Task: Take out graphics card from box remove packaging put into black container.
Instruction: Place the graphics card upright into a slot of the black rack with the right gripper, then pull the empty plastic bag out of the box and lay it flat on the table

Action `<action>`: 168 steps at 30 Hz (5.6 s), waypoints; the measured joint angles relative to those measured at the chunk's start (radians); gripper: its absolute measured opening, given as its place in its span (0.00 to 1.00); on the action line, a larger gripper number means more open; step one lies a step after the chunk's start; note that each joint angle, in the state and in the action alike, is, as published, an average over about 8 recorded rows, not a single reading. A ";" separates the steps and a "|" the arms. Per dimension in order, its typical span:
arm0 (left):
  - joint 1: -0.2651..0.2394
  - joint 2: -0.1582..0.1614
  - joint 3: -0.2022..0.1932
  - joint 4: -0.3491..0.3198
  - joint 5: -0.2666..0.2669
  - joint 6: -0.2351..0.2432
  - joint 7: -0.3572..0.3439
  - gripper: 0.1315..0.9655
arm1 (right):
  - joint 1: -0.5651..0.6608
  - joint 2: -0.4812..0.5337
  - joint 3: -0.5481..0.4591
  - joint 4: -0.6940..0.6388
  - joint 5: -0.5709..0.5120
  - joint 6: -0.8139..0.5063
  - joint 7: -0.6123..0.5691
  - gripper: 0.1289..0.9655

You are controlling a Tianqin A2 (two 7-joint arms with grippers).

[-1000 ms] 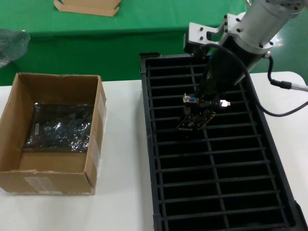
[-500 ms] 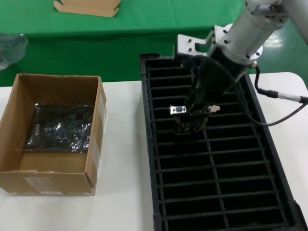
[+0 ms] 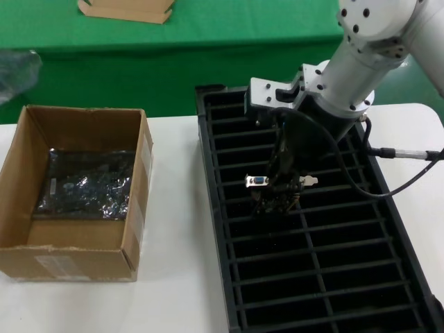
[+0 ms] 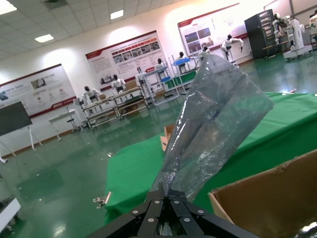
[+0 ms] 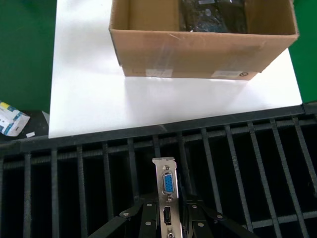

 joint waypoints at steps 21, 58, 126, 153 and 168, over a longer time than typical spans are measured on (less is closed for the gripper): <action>-0.017 0.002 0.006 0.032 0.003 -0.005 0.013 0.01 | -0.014 -0.084 -0.020 -0.106 -0.025 0.090 -0.063 0.09; -0.065 -0.002 0.014 0.108 0.004 0.008 0.051 0.01 | 0.046 -0.130 -0.040 -0.327 0.022 0.256 -0.271 0.09; -0.033 -0.009 0.030 0.050 0.015 -0.018 -0.012 0.01 | 0.054 -0.042 0.048 -0.136 -0.013 0.353 -0.190 0.69; -0.291 -0.084 0.070 0.653 0.027 -0.074 -0.645 0.01 | -0.497 0.125 0.337 0.669 -0.208 0.677 0.134 1.00; -0.318 -0.086 -0.005 0.671 -0.055 0.040 -0.841 0.01 | -0.836 0.082 0.471 0.741 -0.136 0.862 0.088 1.00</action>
